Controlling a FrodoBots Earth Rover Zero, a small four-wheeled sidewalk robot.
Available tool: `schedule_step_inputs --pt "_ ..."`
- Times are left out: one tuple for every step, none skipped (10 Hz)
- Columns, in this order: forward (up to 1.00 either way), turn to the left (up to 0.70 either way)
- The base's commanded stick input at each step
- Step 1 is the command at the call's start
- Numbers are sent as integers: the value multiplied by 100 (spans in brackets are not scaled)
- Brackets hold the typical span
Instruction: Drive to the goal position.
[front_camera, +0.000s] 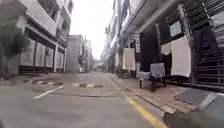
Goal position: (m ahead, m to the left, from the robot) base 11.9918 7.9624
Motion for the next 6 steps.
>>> schedule_step_inputs --pt "50 0" --pt "50 0" --pt "50 0" --pt "50 6" --pt "50 20" --pt "50 28"
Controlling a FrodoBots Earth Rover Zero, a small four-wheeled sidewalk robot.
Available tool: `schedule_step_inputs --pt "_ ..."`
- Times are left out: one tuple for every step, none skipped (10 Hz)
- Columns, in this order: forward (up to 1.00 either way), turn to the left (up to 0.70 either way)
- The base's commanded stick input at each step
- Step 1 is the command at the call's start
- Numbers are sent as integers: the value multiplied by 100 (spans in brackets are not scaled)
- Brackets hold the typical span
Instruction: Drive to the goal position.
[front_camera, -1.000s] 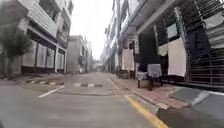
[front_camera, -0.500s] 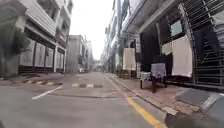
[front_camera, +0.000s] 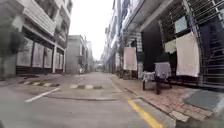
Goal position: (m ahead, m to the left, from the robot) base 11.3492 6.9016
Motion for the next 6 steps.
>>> schedule_step_inputs --pt "50 1" --pt "50 0" --pt "50 0" --pt "50 0" --pt "50 0" --pt "50 0"
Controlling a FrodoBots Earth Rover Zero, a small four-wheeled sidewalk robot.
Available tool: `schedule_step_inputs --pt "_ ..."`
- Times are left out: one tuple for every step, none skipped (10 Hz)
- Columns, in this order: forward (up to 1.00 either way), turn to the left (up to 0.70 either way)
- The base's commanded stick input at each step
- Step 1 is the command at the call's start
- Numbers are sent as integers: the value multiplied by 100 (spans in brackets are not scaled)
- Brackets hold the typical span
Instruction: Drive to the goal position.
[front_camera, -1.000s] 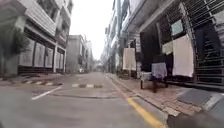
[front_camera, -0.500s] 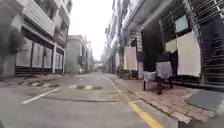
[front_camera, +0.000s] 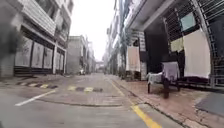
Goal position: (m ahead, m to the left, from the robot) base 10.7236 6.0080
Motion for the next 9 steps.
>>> schedule_step_inputs --pt "50 0" --pt "50 0" --pt "50 0" --pt "50 0" --pt "50 -48" --pt "50 -50" --pt "50 -50" --pt "50 0" --pt "50 0"
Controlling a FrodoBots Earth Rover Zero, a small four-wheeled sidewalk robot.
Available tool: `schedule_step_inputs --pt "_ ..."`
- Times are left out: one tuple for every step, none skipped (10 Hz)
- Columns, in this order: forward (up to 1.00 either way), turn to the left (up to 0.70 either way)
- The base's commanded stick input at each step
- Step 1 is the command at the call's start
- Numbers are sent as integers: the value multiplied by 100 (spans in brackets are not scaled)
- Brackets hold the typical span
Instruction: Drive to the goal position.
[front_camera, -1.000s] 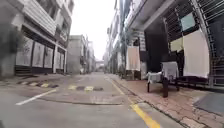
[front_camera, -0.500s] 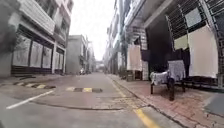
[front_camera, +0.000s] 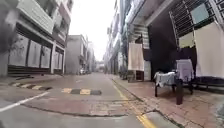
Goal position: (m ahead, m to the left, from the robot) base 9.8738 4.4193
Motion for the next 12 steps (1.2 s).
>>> schedule_step_inputs --pt "50 0" --pt "50 0" --pt "50 0" --pt "50 0" --pt "50 0" --pt "50 0" --pt "50 0" --pt "50 0" --pt "50 0" --pt "50 0" --pt "50 0" --pt "50 0"
